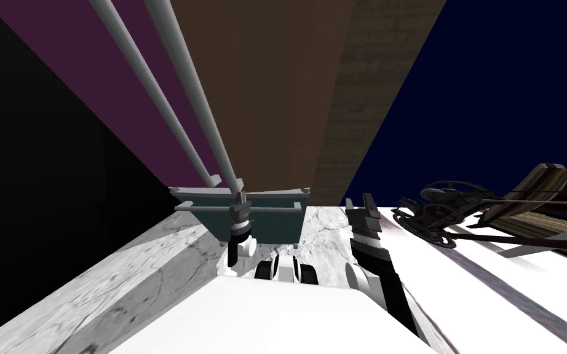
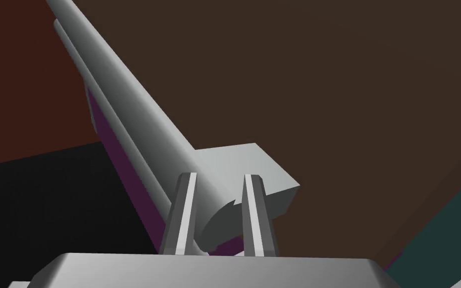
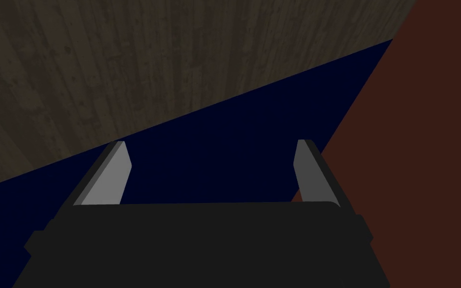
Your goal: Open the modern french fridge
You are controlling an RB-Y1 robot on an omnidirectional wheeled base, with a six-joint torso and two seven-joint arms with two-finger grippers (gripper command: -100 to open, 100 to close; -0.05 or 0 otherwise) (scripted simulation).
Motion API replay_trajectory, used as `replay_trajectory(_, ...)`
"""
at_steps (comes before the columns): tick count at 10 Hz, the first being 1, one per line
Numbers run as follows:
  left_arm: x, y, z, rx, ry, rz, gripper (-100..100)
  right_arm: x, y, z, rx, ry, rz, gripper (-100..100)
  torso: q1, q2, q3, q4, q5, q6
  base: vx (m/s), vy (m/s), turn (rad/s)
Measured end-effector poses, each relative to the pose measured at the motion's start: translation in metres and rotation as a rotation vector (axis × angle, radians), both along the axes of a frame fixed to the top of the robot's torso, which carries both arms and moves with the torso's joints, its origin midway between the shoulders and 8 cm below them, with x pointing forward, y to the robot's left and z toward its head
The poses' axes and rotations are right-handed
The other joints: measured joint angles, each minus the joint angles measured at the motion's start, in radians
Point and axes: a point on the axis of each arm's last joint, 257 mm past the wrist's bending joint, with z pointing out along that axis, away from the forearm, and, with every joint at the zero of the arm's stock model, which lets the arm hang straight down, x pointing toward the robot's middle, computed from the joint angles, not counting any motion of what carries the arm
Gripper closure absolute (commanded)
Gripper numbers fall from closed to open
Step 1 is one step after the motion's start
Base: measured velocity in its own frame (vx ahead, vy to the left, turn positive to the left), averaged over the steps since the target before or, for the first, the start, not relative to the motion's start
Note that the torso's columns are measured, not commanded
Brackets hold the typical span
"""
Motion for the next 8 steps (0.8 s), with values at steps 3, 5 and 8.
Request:
replay_trajectory(3, 0.002, 0.011, 0.001, -0.003, 0.023, 0.071, 100, 0.0, 0.0, 0.0, 0.0, 0.0, 0.0, 0, -0.001, -0.002, -0.003, 0.003, -0.002, -0.003, -0.099, -0.205, 0.147)
replay_trajectory(5, 0.001, 0.02, 0.002, -0.005, 0.027, 0.119, 100, 0.0, 0.0, 0.0, 0.0, 0.0, 0.0, 0, 0.0, 0.001, 0.0, 0.003, -0.001, -0.004, -0.097, -0.127, 0.09)
replay_trajectory(8, -0.004, 0.03, -0.003, -0.006, 0.045, 0.166, 100, 0.0, 0.0, 0.0, 0.0, 0.0, 0.0, 0, 0.0, -0.005, -0.003, -0.002, 0.001, -0.003, -0.029, -0.208, 0.129)
